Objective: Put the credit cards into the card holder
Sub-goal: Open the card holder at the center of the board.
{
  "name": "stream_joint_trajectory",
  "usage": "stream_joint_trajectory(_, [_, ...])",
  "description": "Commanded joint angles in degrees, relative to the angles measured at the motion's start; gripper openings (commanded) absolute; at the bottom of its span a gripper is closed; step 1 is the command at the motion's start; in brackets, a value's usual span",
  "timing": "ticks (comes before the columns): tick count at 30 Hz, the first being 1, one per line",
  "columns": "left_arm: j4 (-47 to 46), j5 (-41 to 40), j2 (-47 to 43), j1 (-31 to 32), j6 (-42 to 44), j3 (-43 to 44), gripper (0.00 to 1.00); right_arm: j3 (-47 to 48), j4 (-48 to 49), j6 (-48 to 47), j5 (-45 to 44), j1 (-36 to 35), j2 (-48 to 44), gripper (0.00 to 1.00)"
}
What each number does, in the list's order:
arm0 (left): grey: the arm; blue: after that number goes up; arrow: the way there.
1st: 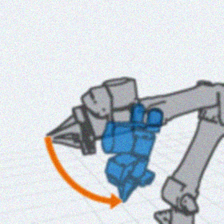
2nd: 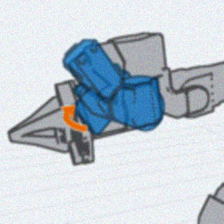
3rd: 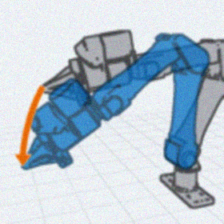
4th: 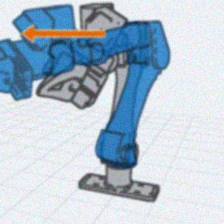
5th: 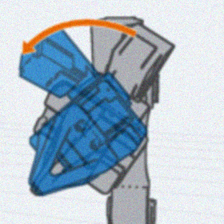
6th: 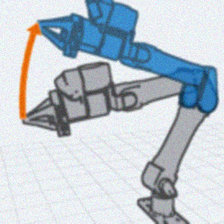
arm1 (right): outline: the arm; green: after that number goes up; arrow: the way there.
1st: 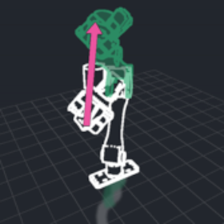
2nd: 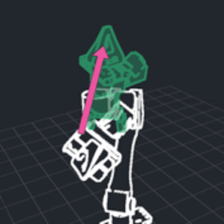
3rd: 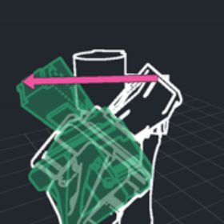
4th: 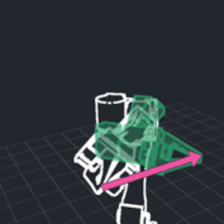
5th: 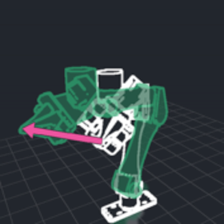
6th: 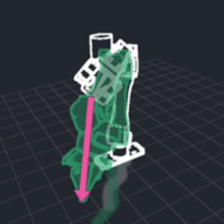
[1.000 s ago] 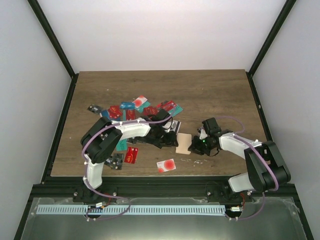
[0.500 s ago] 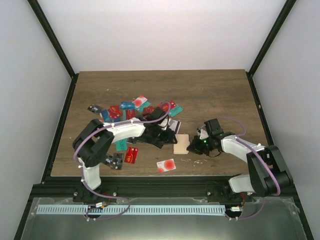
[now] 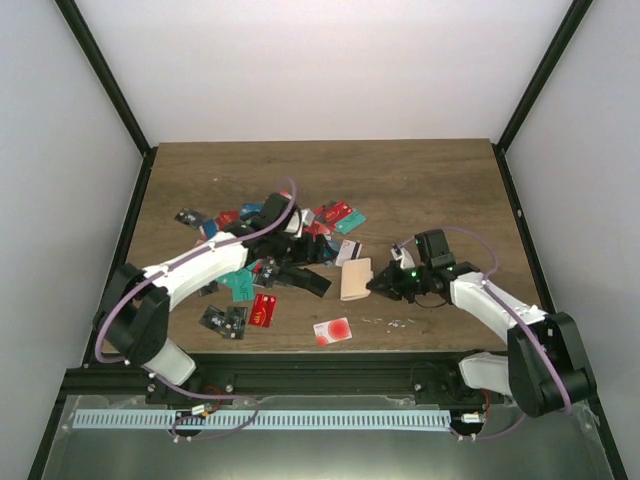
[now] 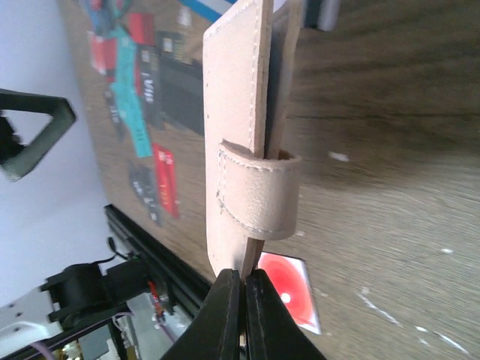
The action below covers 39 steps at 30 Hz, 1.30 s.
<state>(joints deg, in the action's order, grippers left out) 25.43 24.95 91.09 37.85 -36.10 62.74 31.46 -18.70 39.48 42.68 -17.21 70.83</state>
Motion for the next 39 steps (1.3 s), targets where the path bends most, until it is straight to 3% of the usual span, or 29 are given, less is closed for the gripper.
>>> stream_joint_trajectory(1, [0.3,1.9,-6.1,-3.3,-1.4,-2.3,0.86,4.6,2.9,4.1,6.1,0.5,-2.9,0.01])
stream_joint_trajectory(9, [-5.2,9.1,-15.4,-7.9,-4.4,-6.4,0.93,7.9,10.1,11.4,12.5,0.5,-6.0,0.01])
stream_joint_trajectory(22, [-23.1,21.7,-20.4,-10.0,-15.5,-10.5,0.86,15.9,21.7,18.6,20.9,0.2,-6.3,0.01])
stream_joint_trajectory(27, [-29.4,24.1,-20.2,-9.9,-19.0,-10.4,0.73,17.8,24.0,19.4,22.4,-1.2,-5.4,0.01])
stream_joint_trajectory(35, [-36.9,25.5,-18.1,-9.6,-22.1,-9.8,0.37,18.9,25.2,19.4,23.4,-2.6,-4.1,0.01])
stream_joint_trajectory(39, [-39.5,26.0,-17.4,-9.5,-21.9,-8.9,0.14,19.0,25.3,19.0,23.7,-2.7,-3.8,0.01])
